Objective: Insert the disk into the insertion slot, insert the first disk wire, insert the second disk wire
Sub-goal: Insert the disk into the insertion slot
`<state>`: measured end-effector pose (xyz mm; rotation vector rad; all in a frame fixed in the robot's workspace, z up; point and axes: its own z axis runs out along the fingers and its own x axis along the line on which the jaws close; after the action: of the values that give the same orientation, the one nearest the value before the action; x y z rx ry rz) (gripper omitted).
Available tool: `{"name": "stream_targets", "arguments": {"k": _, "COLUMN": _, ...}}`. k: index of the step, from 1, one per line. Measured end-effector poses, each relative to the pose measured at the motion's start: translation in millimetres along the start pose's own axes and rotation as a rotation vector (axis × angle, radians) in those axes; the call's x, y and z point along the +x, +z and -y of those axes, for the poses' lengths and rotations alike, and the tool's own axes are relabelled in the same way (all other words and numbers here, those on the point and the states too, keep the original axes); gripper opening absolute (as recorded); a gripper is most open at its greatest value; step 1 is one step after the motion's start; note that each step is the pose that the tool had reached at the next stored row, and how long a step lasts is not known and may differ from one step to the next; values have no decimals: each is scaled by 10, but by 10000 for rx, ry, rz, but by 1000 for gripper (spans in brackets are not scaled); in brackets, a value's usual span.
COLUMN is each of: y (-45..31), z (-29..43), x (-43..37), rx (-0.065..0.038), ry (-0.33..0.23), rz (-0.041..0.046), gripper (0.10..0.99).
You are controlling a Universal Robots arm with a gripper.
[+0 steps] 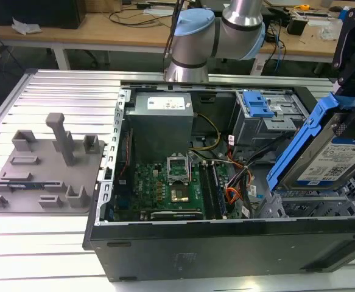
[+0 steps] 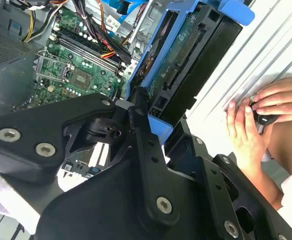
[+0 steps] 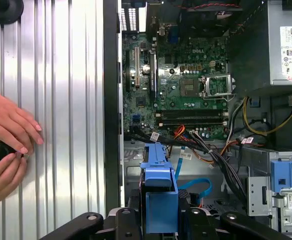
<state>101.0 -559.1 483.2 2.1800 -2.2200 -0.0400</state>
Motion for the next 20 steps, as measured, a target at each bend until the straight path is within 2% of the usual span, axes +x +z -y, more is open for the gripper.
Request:
{"name": "stream_targets", "arguments": {"k": 2, "y": 0, "z": 0, "x": 0, "rx": 1, "ry": 0, "rz": 2, "gripper": 365}}
{"name": "stream_targets", "arguments": {"k": 4, "y": 1, "z": -1, "x": -1, "rx": 23, "ry": -1, "rz": 47, "gripper": 365}}
{"name": "stream_targets", "arguments": {"k": 5, "y": 0, "z": -2, "x": 0, "rx": 81, "ry": -7, "rz": 193, "gripper": 365}}
{"name": "stream_targets", "arguments": {"k": 6, "y": 1, "z": -2, "x": 4, "rx": 186, "ry": -12, "rz": 310, "gripper": 365}}
{"name": "stream_targets", "arguments": {"k": 7, "y": 2, "z": -1, "x": 4, "rx": 233, "ry": -13, "rz": 310, "gripper": 365}}
{"name": "stream_targets", "arguments": {"k": 12, "y": 6, "z": -1, "x": 5, "rx": 331, "ry": -15, "rz": 313, "gripper": 365}}
{"name": "stream_targets", "arguments": {"k": 16, "y": 10, "z": 0, "x": 4, "rx": 380, "ry": -14, "rz": 312, "gripper": 365}}
{"name": "stream_targets", "arguments": {"k": 20, "y": 17, "z": 37, "x": 4, "rx": 399, "ry": -11, "rz": 315, "gripper": 365}}
